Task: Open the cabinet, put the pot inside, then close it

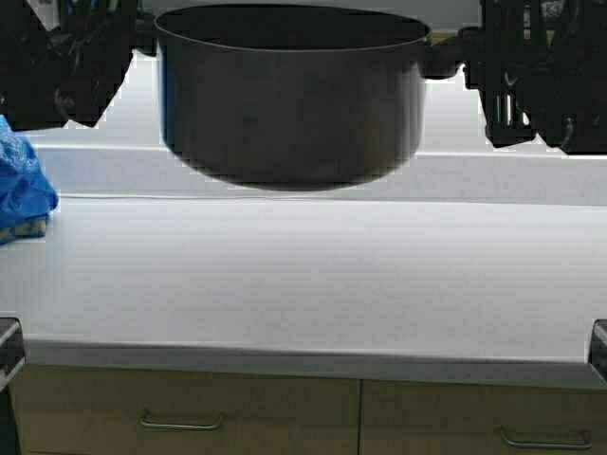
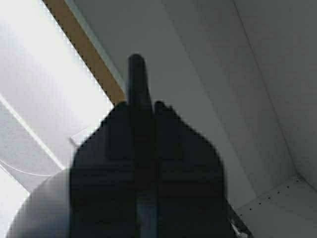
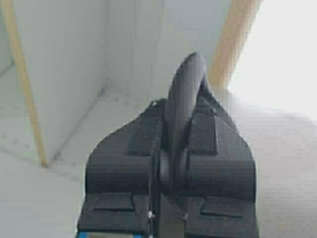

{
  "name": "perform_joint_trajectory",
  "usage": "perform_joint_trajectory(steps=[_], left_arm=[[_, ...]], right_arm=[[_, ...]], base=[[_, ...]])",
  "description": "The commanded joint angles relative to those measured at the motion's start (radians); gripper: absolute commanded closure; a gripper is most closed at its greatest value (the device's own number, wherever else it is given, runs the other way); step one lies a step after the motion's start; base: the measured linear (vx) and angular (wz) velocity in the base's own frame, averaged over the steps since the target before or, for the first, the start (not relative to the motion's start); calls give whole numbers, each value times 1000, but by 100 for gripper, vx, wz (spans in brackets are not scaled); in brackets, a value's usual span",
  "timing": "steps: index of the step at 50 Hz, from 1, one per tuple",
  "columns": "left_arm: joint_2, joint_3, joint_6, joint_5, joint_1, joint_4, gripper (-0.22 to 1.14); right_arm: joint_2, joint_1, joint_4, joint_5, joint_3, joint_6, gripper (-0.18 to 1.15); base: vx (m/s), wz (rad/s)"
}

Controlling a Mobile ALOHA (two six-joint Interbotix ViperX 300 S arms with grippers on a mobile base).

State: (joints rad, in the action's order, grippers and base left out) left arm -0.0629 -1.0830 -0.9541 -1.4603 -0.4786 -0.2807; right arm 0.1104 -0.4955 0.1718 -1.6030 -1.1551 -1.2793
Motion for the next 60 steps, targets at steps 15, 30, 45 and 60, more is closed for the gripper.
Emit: perform_joint_trajectory(steps=[15, 30, 45, 60], left_arm=[[178, 126, 89, 247, -127, 25, 89], [219, 206, 107, 359, -156, 31, 89], [242, 298, 144, 469, -164, 32, 89], [250, 411, 172, 592, -164, 40, 89]], right_arm=[[-213, -98, -17, 193, 72, 37, 90], [-350, -98, -15, 339, 106, 71, 90], [-422, -97, 6, 489, 189, 130, 90], [-439, -74, 14, 604, 310, 146, 90]], base=[[0, 0], [0, 0], [0, 0], [0, 0]])
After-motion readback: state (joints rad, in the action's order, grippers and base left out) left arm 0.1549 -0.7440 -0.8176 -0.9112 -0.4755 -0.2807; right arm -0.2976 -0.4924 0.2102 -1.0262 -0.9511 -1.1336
